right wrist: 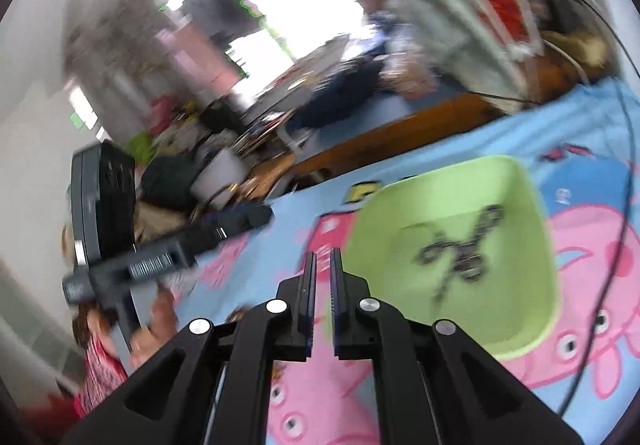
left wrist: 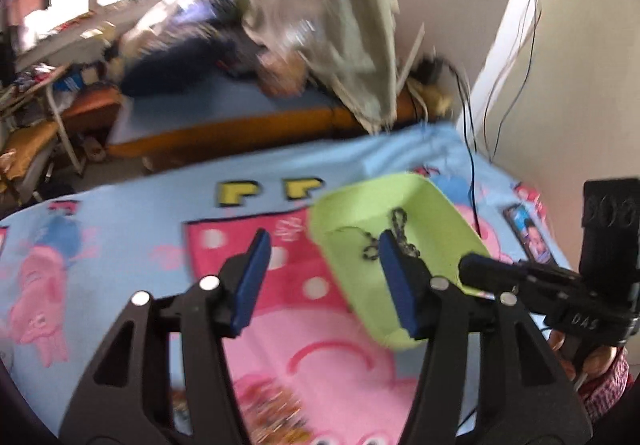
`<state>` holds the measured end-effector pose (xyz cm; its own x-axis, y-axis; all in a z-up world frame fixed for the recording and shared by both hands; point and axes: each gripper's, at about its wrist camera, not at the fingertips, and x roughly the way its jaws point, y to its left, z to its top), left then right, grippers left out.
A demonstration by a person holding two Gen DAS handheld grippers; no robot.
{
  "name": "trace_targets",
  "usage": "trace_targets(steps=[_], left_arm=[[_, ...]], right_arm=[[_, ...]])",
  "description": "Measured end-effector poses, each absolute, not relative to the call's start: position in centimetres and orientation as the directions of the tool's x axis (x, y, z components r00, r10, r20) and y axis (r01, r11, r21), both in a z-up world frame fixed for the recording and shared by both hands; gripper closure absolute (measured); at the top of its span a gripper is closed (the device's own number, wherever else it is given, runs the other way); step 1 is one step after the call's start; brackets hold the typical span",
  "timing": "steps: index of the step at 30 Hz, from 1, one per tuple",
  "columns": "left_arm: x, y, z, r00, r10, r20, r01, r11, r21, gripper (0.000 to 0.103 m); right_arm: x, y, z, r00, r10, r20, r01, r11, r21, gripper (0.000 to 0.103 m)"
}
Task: Organize jewelry
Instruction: 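Return to the pile and grasp the amber bead strand with the right tool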
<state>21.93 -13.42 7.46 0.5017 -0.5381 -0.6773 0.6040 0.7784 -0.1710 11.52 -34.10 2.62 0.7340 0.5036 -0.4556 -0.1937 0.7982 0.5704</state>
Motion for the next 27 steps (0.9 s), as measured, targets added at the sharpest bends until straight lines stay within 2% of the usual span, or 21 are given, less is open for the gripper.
trace_targets(steps=[3, 4, 5, 6, 8, 13, 15, 17, 22, 25, 27], left_arm=[[19.3, -8.3, 7.3, 0.539, -0.535, -0.651, 0.572, 0.799, -0.184, 0.049], [18.6, -6.9, 6.6, 0.545, -0.525, -0.654, 0.556, 0.81, -0.188, 0.049], [17.9, -5.5, 5.6, 0.547, -0.511, -0.663, 0.536, 0.822, -0.191, 0.049], [17.1, -4.3, 4.7, 0.546, -0.502, -0.671, 0.522, 0.83, -0.196, 0.049], [15.7, -2.7, 2.7, 0.544, -0.481, -0.687, 0.504, 0.843, -0.191, 0.049], [13.2, -0.8, -1.6, 0.508, -0.465, -0.725, 0.479, 0.852, -0.211, 0.049], [12.8, -0.3, -2.7, 0.49, -0.473, -0.732, 0.465, 0.852, -0.239, 0.049], [12.4, -0.1, -3.2, 0.493, -0.469, -0.733, 0.46, 0.855, -0.239, 0.049], [11.4, -0.2, -2.7, 0.514, -0.459, -0.725, 0.484, 0.853, -0.196, 0.049], [11.1, -0.6, -2.0, 0.522, -0.467, -0.714, 0.505, 0.844, -0.182, 0.049], [10.9, -1.3, -1.7, 0.516, -0.477, -0.711, 0.522, 0.834, -0.181, 0.049]], right_arm=[[10.4, -30.2, 2.1, 0.676, 0.555, -0.484, -0.277, 0.801, 0.531, 0.103], [10.1, -28.6, 1.3, 0.647, 0.577, -0.499, -0.307, 0.796, 0.522, 0.095], [10.1, -27.3, 0.5, 0.626, 0.577, -0.525, -0.32, 0.804, 0.502, 0.079], [10.3, -26.4, -0.1, 0.615, 0.563, -0.553, -0.319, 0.818, 0.478, 0.073], [10.8, -24.1, -2.1, 0.564, 0.548, -0.618, -0.323, 0.835, 0.446, 0.072], [12.9, -20.9, -4.2, 0.535, 0.446, -0.717, -0.294, 0.894, 0.337, 0.073], [14.2, -20.1, -4.1, 0.542, 0.416, -0.73, -0.289, 0.908, 0.303, 0.086], [15.2, -19.2, -4.7, 0.519, 0.425, -0.742, -0.301, 0.903, 0.306, 0.103], [14.8, -19.8, -4.5, 0.507, 0.48, -0.716, -0.317, 0.876, 0.363, 0.103], [12.5, -23.0, -3.6, 0.562, 0.457, -0.69, -0.275, 0.889, 0.366, 0.103], [10.3, -26.0, -3.7, 0.578, 0.466, -0.67, -0.221, 0.88, 0.422, 0.103]])
